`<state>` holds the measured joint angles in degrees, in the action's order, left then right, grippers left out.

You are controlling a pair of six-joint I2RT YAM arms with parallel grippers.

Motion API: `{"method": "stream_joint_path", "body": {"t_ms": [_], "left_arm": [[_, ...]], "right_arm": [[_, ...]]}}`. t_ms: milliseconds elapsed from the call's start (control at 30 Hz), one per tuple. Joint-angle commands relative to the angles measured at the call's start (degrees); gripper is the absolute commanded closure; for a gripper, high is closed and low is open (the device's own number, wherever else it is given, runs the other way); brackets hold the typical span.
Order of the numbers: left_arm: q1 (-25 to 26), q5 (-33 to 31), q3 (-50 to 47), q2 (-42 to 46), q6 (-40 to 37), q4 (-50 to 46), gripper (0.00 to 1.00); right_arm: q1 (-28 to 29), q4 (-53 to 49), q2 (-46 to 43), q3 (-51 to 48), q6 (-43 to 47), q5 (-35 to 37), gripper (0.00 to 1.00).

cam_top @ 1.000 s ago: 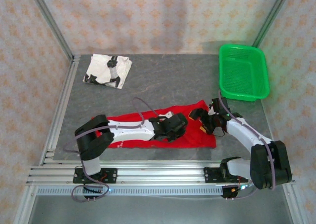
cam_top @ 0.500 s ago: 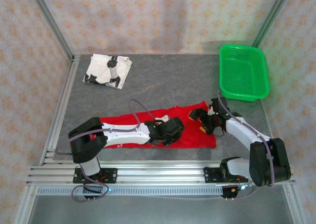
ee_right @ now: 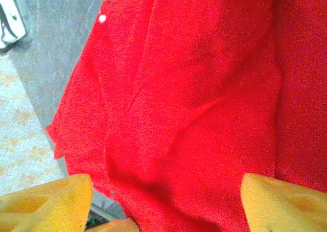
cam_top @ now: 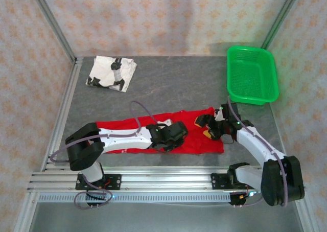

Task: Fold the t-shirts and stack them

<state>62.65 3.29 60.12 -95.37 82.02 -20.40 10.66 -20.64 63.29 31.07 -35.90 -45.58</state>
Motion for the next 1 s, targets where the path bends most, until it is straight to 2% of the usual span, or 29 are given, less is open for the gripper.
{"method": "stream_joint_path", "body": {"t_ms": [0,100,233,300,400,533,700,967], "left_arm": [[0.4,-2.8,3.7,2.0,-4.0,-5.3,0.79],[0.4,-2.8,7.9,1.9,-8.0,-10.4,0.76],[0.4,-3.3,7.7,3.8,-9.5,-12.6,0.69],[0.4,-2.1,4.5,4.7,-8.6,-9.7,0.65],[0.2,0.6,-0.5,4.3,-6.6,-3.9,0.65],[0.1,2.0,-6.5,3.9,-1.3,6.7,0.65],[0.3,1.1,-8.5,2.3,1.7,14.1,0.66],[1.1,2.5,-8.6,1.7,-0.7,17.2,0.71]], "right_arm": [[1.4,-5.8,-4.1,0.2,2.6,-3.6,0.28],[3.6,-17.2,-6.1,2.2,8.2,1.2,0.38],[6.4,-23.2,-7.7,0.8,7.2,3.9,0.50],[7.9,-21.8,-9.1,-0.7,3.8,3.7,0.50],[8.3,-20.8,-11.2,-2.9,1.1,7.2,0.51],[8.3,-10.0,-11.3,-8.0,-7.6,2.3,0.51],[8.3,-6.1,-11.6,-8.8,-12.3,2.0,0.45],[8.3,-10.1,-10.5,-6.7,-8.0,3.4,0.45]]}}
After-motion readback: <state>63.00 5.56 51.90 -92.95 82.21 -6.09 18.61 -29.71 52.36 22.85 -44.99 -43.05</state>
